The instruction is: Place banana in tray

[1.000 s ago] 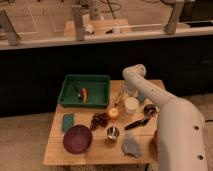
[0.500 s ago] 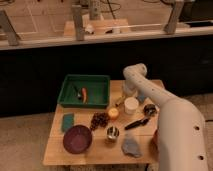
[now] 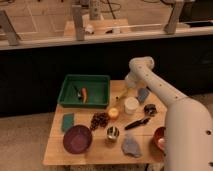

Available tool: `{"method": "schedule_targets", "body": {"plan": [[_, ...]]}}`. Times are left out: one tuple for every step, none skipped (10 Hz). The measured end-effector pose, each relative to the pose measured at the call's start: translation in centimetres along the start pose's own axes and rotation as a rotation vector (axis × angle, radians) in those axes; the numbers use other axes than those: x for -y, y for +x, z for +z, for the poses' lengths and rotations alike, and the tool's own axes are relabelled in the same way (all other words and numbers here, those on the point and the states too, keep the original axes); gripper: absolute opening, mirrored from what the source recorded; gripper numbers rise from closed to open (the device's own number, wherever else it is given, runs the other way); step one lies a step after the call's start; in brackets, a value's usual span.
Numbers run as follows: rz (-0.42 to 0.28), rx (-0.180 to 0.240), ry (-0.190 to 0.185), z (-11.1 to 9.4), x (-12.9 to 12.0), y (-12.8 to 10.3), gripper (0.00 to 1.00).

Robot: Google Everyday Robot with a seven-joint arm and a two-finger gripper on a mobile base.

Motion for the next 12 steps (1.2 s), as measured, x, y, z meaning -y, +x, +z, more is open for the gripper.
{"method": "schedule_targets", "body": {"plan": [[0.004, 0.015, 0.052, -1.1, 0.5, 0.0, 0.00], [0.004, 0.032, 0.090, -1.7, 0.9, -0.2, 0.00], [-0.007, 0.059, 0.141, -2.1, 2.1, -1.1, 0.00], [-0.021, 0.077, 0.168, -2.0, 3.1, -2.0, 0.00], [-0.040, 0.096, 0.190, -1.7, 4.4, -3.1, 0.00], [-0.068, 0.115, 0.210, -1.2, 6.2, -4.4, 0.00], [-0.099, 0.131, 0.222, -0.7, 7.8, -5.5, 0.00], [-0.125, 0.138, 0.229, -0.4, 9.0, -6.2, 0.00], [-0.158, 0.140, 0.238, -0.2, 10.5, -6.9, 0.00], [-0.193, 0.139, 0.246, 0.0, 12.0, -7.5, 0.00], [-0.228, 0.133, 0.252, 0.1, 13.0, -7.8, 0.00], [-0.246, 0.127, 0.255, 0.1, 13.5, -7.9, 0.00]]}}
